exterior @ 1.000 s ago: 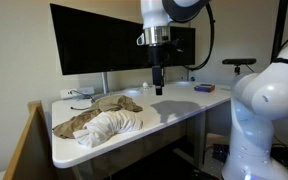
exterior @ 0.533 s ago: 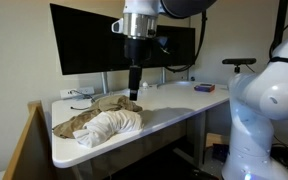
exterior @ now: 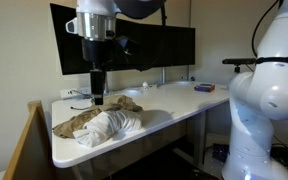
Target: Put the white shirt in the bag
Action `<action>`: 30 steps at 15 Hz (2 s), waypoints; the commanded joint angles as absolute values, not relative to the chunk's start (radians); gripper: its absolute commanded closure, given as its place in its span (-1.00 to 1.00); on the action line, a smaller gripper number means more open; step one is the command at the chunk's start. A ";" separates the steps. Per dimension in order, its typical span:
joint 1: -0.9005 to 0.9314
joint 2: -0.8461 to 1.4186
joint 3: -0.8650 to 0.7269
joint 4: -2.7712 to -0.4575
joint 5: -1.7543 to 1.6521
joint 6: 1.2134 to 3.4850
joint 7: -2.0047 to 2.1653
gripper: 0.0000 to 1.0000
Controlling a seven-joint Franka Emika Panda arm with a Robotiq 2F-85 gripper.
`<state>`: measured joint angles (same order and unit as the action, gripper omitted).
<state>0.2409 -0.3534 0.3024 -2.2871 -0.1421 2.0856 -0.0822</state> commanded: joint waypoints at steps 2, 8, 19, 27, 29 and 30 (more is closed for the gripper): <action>0.245 -0.183 0.278 -2.170 -0.221 1.988 -0.242 -1.00; 0.221 -0.110 0.214 -2.116 -0.272 1.853 -0.374 -1.00; 0.214 -0.121 0.146 -2.214 -0.159 1.824 -0.618 -1.00; 0.232 -0.128 0.165 -2.262 -0.055 1.884 -0.675 -1.00; 0.231 -0.125 0.172 -2.263 -0.063 1.932 -0.659 -1.00; 0.230 -0.114 0.175 -2.258 -0.075 1.948 -0.650 -1.00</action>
